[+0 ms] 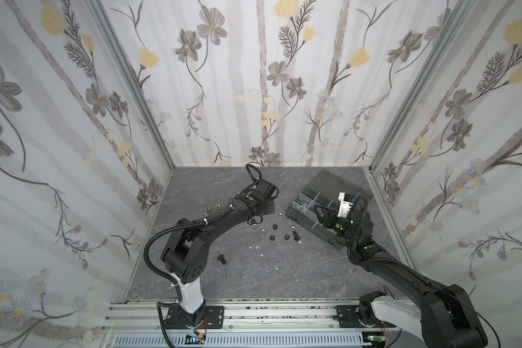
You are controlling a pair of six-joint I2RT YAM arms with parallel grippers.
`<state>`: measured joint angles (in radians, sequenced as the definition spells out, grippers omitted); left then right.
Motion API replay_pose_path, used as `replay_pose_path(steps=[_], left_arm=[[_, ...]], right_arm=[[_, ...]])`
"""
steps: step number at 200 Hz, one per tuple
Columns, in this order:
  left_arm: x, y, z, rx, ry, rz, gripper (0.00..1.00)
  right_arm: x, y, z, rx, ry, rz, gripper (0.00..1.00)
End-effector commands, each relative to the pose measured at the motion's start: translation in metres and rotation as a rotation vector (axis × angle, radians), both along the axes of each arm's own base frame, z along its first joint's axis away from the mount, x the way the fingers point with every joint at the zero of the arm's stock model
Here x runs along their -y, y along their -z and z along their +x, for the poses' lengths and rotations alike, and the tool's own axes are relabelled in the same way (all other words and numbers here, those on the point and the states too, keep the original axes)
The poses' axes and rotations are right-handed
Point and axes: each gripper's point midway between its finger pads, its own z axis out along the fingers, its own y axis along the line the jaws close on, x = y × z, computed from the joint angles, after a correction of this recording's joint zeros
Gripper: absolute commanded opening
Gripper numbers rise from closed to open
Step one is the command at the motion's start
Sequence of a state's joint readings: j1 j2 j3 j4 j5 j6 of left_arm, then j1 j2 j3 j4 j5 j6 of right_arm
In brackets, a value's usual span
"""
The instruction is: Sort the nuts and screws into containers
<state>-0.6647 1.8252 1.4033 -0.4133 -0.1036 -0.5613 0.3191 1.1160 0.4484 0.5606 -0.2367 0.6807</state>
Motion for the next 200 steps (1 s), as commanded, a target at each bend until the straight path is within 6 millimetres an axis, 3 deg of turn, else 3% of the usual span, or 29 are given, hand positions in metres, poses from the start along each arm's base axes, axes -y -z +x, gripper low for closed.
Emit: replay_pose_path(steps=[1,57,97,161,200], left_arm=[[0.027,-0.003,0.007,0.011,0.033,-0.039,0.15],[0.112,-0.007,0.024,0.024,0.142,-0.097,0.15],[0.165,-0.006,0.024,0.025,0.229,-0.173,0.15],[0.213,0.006,0.021,0.008,0.314,-0.232,0.15],[0.225,0.025,0.021,-0.023,0.327,-0.242,0.15]], right_arm=[[0.008,-0.013,0.003,0.045,0.043,0.032,0.53],[0.022,-0.015,0.0,0.06,0.091,0.057,0.53],[0.029,-0.017,-0.001,0.072,0.119,0.061,0.53],[0.029,-0.013,-0.001,0.068,0.122,0.068,0.54],[0.031,-0.015,-0.001,0.076,0.132,0.07,0.54]])
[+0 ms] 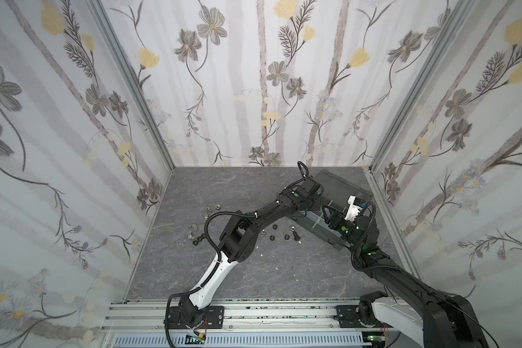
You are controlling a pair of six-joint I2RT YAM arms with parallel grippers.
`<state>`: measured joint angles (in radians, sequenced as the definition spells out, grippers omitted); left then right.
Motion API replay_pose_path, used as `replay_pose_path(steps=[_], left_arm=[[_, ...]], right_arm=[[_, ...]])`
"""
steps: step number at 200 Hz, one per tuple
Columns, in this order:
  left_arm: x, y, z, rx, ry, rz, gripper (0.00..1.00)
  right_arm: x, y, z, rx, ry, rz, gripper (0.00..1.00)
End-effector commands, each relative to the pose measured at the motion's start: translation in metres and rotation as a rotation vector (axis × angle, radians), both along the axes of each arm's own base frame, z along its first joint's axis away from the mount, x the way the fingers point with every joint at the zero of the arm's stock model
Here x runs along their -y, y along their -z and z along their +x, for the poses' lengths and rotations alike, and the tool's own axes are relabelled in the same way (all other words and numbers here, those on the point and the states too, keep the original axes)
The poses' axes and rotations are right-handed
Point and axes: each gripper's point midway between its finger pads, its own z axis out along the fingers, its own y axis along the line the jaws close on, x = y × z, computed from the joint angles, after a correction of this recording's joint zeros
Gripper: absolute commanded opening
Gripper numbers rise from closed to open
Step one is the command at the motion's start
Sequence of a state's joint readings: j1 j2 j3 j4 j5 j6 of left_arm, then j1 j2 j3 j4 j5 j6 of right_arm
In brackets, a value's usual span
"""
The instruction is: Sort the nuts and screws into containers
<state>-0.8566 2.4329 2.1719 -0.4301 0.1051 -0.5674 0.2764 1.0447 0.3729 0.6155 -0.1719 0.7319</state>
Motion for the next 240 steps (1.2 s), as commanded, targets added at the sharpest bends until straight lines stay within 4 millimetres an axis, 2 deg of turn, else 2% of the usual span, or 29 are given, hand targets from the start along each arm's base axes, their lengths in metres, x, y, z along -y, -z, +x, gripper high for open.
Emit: replay_pose_path(steps=[1,35,71,99,121,153,187,216,240], left_arm=[[0.007,0.004,0.0,-0.02,0.006,-0.022,0.14],[0.009,0.008,0.0,-0.026,0.009,-0.028,0.16],[0.009,0.008,0.001,-0.024,0.004,-0.03,0.43],[0.011,-0.001,0.003,-0.01,0.009,-0.036,0.51],[0.01,-0.023,0.005,0.027,0.009,-0.047,0.53],[0.0,-0.075,0.005,0.12,0.003,-0.07,0.57],[-0.033,-0.12,0.001,0.22,-0.033,-0.073,0.66],[-0.079,-0.151,-0.005,0.273,-0.09,-0.113,0.72],[-0.121,-0.166,-0.015,0.308,-0.138,-0.129,0.78]], right_arm=[[0.003,-0.012,0.002,0.049,0.017,0.018,0.54],[0.005,-0.013,0.0,0.054,0.027,0.018,0.54],[0.002,-0.017,-0.001,0.069,0.008,0.022,0.55],[-0.002,-0.032,-0.003,0.105,-0.021,0.018,0.55],[-0.005,-0.038,-0.005,0.105,-0.038,0.007,0.55],[-0.009,-0.051,-0.012,0.104,-0.077,-0.021,0.53],[-0.027,-0.048,-0.025,0.036,-0.181,-0.133,0.47],[-0.04,-0.029,-0.036,-0.055,-0.207,-0.283,0.46],[-0.053,-0.013,-0.043,-0.118,-0.252,-0.336,0.45]])
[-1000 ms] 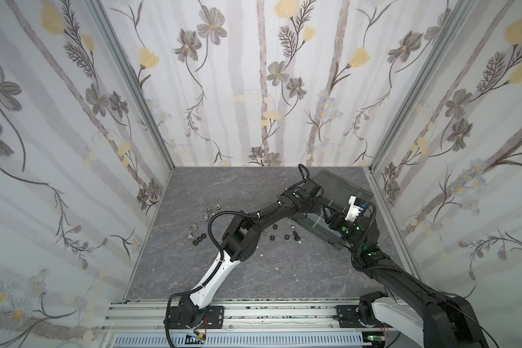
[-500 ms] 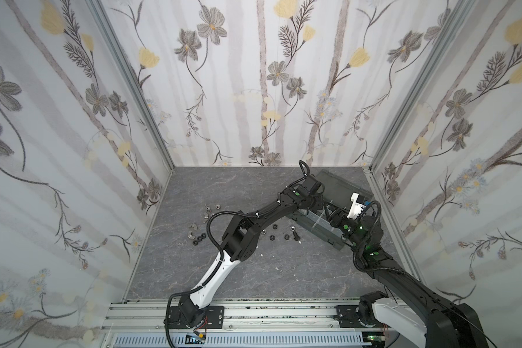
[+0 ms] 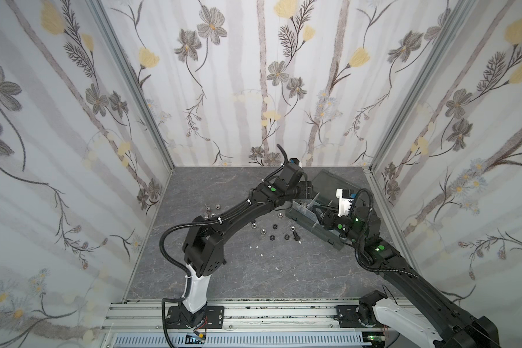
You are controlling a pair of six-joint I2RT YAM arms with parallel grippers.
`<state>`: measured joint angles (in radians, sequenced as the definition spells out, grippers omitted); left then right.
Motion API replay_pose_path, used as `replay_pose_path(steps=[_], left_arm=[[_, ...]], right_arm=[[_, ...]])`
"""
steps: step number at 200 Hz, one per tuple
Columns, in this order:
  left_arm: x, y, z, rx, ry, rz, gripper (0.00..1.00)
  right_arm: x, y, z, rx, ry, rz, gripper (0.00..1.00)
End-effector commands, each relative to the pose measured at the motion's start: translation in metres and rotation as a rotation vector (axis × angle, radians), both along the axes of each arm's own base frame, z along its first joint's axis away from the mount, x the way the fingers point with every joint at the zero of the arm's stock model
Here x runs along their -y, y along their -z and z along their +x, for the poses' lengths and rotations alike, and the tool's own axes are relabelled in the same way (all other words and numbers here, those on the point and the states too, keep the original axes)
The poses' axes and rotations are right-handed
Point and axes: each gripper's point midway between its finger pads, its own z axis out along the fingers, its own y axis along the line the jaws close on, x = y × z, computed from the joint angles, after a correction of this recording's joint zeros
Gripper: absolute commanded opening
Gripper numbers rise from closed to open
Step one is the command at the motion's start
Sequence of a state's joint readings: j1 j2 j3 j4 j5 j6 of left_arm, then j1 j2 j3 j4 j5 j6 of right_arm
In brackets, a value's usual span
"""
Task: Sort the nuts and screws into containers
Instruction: 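Withdraw the left gripper while the right gripper reaches to a black bolt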
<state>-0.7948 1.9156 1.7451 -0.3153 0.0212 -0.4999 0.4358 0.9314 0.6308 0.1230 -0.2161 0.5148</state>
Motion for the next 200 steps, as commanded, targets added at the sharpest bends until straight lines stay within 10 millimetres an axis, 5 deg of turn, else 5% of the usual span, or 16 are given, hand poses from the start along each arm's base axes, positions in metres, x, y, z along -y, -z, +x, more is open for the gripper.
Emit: replay_pose_path(steps=[1,53,92,128,200], left_arm=[[-0.029,-0.028,0.0,0.092,-0.052,-0.051,0.78],[-0.109,-0.06,-0.036,0.175,-0.139,-0.088,0.92],[-0.158,-0.045,-0.064,0.175,-0.192,-0.034,0.98],[-0.207,-0.059,-0.087,0.221,-0.275,-0.015,1.0],[-0.265,-0.049,-0.12,0.256,-0.363,0.079,1.0]], right_arm=[[0.001,0.033,-0.008,-0.099,0.001,-0.136,0.45],[-0.013,0.071,-0.01,-0.214,-0.053,-0.317,0.46],[-0.024,0.101,-0.005,-0.293,-0.082,-0.448,0.43],[-0.031,0.124,0.0,-0.381,-0.074,-0.495,0.37],[-0.034,0.154,0.007,-0.46,-0.072,-0.618,0.43]])
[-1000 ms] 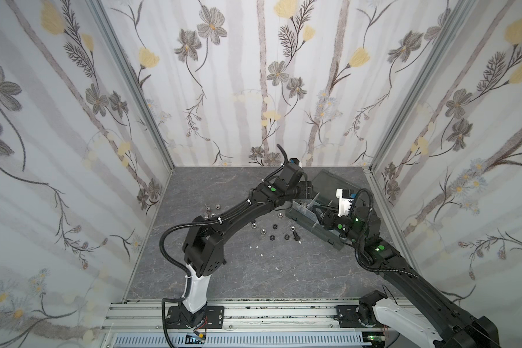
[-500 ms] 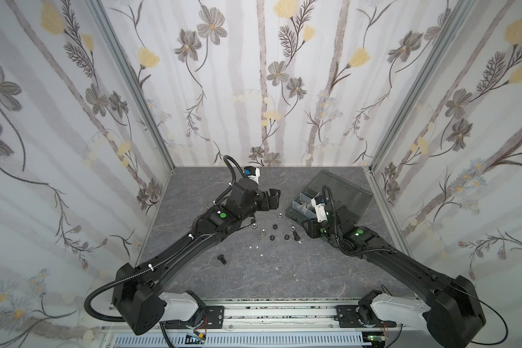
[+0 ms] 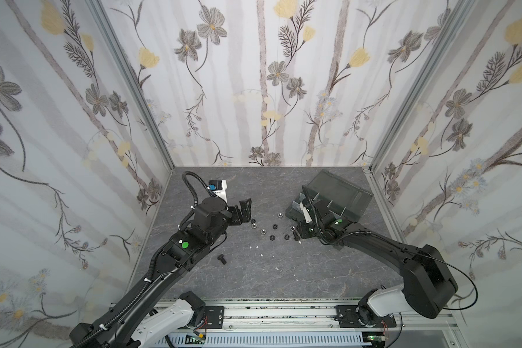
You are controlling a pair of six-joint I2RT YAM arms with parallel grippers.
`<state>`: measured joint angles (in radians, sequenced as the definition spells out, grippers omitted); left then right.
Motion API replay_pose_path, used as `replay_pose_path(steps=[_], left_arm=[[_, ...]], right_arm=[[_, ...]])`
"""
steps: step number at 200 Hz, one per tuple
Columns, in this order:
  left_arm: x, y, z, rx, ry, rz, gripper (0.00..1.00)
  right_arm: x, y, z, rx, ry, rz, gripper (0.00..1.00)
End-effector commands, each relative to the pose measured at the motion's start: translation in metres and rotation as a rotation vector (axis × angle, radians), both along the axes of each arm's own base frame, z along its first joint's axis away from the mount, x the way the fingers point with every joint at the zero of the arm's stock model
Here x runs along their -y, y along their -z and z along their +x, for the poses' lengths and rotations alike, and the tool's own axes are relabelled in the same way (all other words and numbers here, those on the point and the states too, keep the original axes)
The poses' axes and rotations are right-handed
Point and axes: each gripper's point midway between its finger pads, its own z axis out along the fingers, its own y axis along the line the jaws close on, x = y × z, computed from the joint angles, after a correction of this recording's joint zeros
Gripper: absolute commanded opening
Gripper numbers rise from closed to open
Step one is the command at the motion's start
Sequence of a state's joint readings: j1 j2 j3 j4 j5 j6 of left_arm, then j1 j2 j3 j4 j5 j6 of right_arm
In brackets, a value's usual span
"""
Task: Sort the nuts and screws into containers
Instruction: 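Withdraw the left gripper while the right gripper reaches to a black bolt, then close the right gripper on the black hex bolt and lift it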
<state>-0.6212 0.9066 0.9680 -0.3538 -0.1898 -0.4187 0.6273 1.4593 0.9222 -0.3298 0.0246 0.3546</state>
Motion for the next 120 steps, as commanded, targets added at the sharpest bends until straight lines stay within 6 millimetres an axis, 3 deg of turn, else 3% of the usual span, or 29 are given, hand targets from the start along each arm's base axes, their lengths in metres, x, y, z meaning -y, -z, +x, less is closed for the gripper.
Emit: replay_pose_path(steps=[1,58,68,120], left_arm=[[-0.019,0.012,-0.006,-0.003,-0.051,0.064,1.0],[-0.035,0.043,-0.009,-0.015,-0.08,0.111,1.0],[-0.036,0.047,-0.009,-0.018,-0.082,0.117,1.0],[-0.037,0.059,-0.014,-0.026,-0.063,0.117,1.0]], right_arm=[[0.002,0.009,0.002,-0.021,-0.001,-0.044,0.43],[-0.007,0.024,0.006,-0.071,-0.018,-0.073,0.41],[-0.008,0.038,0.005,-0.104,-0.02,-0.097,0.41],[-0.009,0.058,0.007,-0.146,-0.019,-0.146,0.37]])
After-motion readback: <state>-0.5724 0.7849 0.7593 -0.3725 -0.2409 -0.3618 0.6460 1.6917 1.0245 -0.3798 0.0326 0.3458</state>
